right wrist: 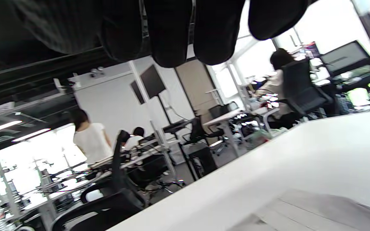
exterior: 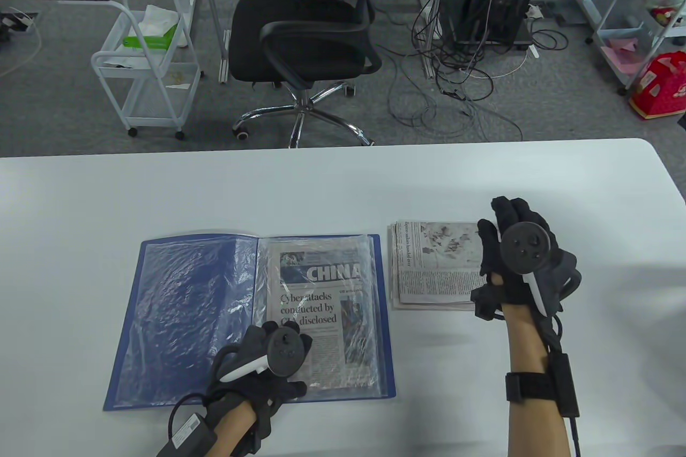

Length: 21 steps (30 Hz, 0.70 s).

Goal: Pull newspapers from file folder

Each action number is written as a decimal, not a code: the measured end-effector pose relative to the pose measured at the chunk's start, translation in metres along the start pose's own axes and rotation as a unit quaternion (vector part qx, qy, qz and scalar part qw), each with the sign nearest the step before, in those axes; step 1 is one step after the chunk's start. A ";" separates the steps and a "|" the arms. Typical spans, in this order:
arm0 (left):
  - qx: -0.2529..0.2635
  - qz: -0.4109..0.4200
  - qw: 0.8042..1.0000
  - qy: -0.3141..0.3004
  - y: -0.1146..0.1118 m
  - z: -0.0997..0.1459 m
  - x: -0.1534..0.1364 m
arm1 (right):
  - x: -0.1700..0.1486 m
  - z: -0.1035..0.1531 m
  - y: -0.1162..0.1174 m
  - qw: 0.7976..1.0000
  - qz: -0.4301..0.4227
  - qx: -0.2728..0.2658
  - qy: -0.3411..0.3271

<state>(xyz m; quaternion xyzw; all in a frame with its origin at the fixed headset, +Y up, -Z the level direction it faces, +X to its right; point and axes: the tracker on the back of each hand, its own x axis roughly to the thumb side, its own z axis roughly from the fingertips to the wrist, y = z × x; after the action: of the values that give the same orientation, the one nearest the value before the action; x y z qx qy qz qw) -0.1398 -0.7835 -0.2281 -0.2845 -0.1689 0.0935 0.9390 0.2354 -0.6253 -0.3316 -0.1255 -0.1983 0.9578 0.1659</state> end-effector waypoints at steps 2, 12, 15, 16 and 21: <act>0.000 0.000 1.000 0.000 0.000 0.000 0.000 | 0.014 0.013 -0.003 0.999 0.010 -0.003 -0.034; -0.001 -0.001 1.000 0.000 0.000 0.000 0.000 | 0.039 0.070 0.035 0.990 0.071 0.024 -0.121; 0.000 -0.001 1.000 -0.001 0.000 0.000 0.000 | 0.035 0.080 0.050 0.985 0.092 0.019 -0.141; 0.000 -0.001 1.000 -0.001 0.000 0.000 0.000 | 0.033 0.081 0.054 0.985 0.095 0.024 -0.142; 0.000 -0.003 1.000 -0.001 0.000 -0.001 0.000 | 0.022 0.081 0.064 0.985 0.095 0.040 -0.135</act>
<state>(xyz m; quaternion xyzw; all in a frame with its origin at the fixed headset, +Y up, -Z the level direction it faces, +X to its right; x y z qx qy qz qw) -0.1393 -0.7836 -0.2286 -0.2843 -0.1703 0.0911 0.9391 0.1735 -0.6996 -0.2904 -0.0069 -0.1676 0.9845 0.0503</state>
